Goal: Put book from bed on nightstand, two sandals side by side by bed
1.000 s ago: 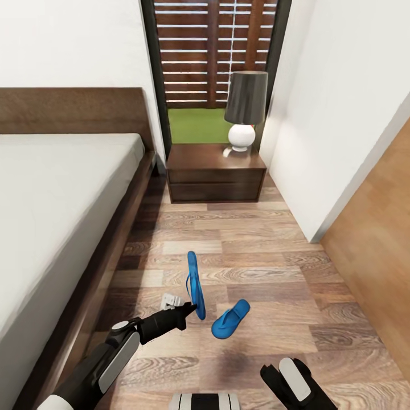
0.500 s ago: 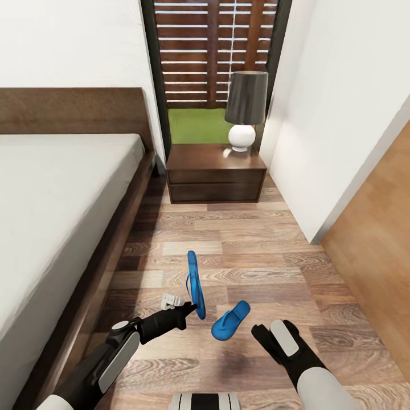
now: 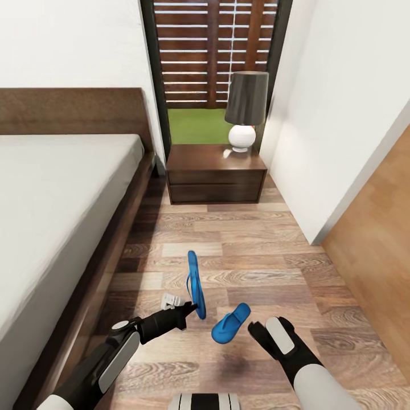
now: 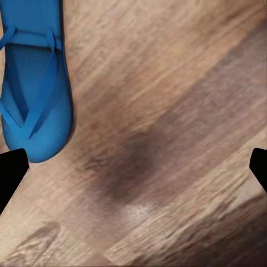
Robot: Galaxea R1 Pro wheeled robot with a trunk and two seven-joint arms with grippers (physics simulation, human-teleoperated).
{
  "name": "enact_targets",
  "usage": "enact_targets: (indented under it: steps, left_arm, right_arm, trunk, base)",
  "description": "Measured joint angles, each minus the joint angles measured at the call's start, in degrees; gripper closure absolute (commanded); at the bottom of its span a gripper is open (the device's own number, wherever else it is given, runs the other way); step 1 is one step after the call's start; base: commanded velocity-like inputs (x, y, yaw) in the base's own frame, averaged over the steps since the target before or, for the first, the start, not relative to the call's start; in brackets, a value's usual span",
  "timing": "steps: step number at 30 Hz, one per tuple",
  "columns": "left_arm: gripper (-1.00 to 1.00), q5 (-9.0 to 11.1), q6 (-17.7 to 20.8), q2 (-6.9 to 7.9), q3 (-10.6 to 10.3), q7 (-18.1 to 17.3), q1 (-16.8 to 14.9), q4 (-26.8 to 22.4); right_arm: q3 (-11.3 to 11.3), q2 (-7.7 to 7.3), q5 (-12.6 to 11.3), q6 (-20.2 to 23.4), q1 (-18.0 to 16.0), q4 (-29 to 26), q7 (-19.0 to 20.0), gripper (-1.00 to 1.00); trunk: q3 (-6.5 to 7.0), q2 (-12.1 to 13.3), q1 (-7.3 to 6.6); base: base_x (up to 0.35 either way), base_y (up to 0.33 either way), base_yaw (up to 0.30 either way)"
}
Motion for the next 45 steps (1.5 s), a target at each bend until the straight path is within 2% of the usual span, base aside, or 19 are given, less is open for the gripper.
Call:
enact_targets:
  steps: [13, 20, 29, 45]
  left_arm:
    - [1.00, -0.05, -0.05, 0.00, 0.00, 0.02, 0.00, -0.03]
    - [1.00, -0.04, -0.02, 0.00, 0.01, 0.02, 0.00, 0.01]
    - [1.00, -0.06, -0.02, 0.03, 0.17, -0.03, 0.00, 0.03]
    - [1.00, -0.04, -0.10, 0.09, 0.27, 0.05, 0.00, 0.06]
  right_arm:
    - [-0.08, -0.18, -0.05, -0.34, -0.08, 0.26, -0.43, -1.00]
    - [-0.29, -0.21, -0.18, -0.33, -0.04, 2.84, -0.28, -1.00]
    - [-0.33, -0.15, -3.07, -0.36, -0.07, 6.24, -0.22, -1.00]
    - [-0.31, -0.15, -3.21, -0.37, -0.07, 6.34, -0.23, -1.00]
  trunk:
    - [0.00, 0.00, 0.01]
    - [0.00, 0.00, 0.01]
    - [0.00, 0.00, 0.01]
    - [0.00, 0.00, 0.01]
  base:
    - [0.085, 0.000, 0.000]
    - [0.001, 0.000, 0.000]
    - [0.000, 0.000, 0.000]
    - [0.079, 0.000, 0.000]
